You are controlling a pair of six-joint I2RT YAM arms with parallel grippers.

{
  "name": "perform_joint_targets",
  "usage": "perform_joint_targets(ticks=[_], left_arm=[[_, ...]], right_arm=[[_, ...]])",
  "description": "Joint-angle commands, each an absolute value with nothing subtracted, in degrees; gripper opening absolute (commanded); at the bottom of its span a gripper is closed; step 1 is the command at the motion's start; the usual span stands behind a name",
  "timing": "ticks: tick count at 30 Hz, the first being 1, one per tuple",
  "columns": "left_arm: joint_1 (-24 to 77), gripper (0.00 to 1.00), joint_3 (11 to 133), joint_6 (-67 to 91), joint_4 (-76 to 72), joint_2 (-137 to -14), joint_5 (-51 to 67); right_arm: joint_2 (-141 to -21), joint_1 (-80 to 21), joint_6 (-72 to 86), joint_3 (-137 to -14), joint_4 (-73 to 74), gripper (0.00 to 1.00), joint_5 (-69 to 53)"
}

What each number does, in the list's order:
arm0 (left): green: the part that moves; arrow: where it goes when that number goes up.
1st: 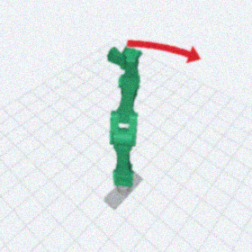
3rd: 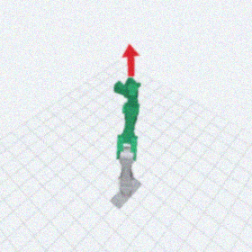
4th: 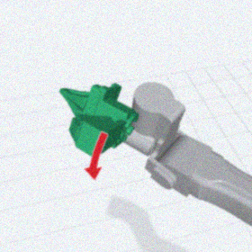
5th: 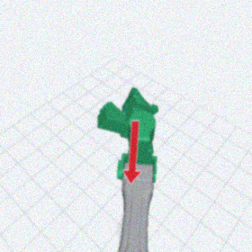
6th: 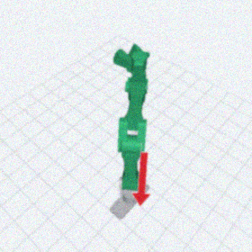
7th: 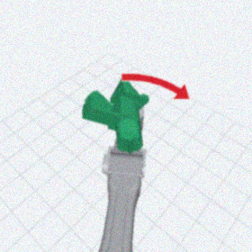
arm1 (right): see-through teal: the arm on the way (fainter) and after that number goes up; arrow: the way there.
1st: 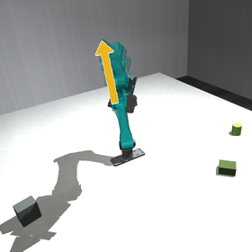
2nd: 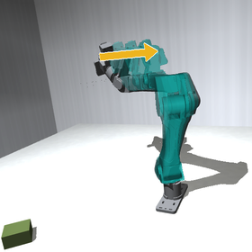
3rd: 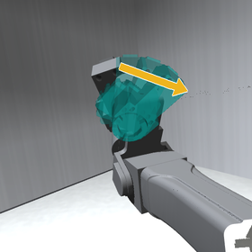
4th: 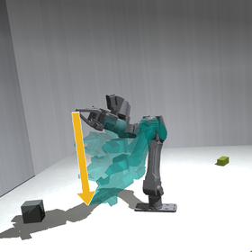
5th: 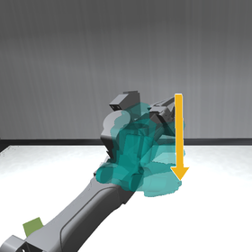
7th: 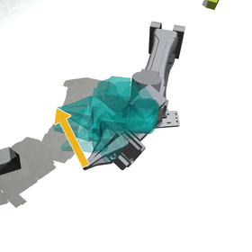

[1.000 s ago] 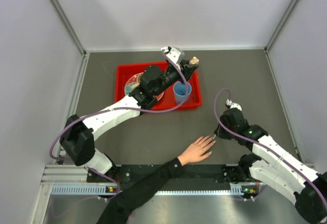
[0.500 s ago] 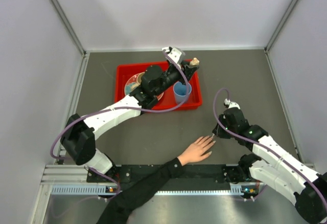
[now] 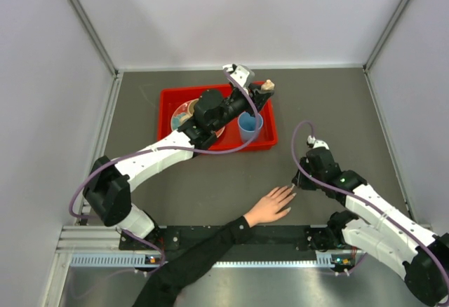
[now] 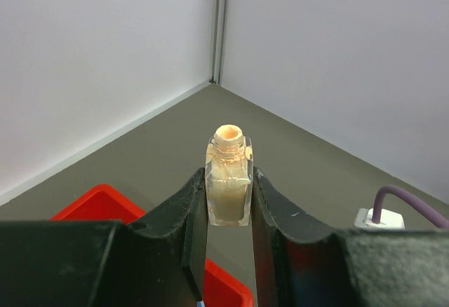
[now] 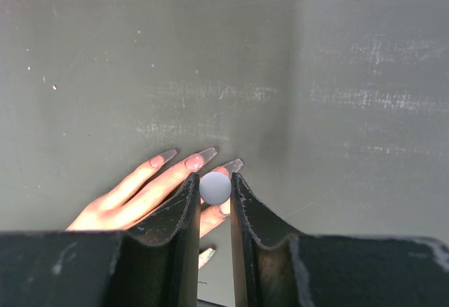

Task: Paint the nails

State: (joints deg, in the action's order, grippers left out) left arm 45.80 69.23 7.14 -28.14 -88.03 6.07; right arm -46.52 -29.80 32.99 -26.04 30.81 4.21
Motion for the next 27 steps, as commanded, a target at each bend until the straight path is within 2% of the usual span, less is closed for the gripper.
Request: perform_joint_targets(ticks=[1,27], left_arm=[[45.5,0.00,70.9,7.2,-29.8,-85.8,6.7],[45.5,0.00,71.4,7.3,-29.5,-86.0,6.9]], right_arm=[[-46.3,-29.2,32.5,-27.6,28.4,0.00,5.4],[-48.3,-28.6,31.6,-27.2,27.0,0.00,3.8]])
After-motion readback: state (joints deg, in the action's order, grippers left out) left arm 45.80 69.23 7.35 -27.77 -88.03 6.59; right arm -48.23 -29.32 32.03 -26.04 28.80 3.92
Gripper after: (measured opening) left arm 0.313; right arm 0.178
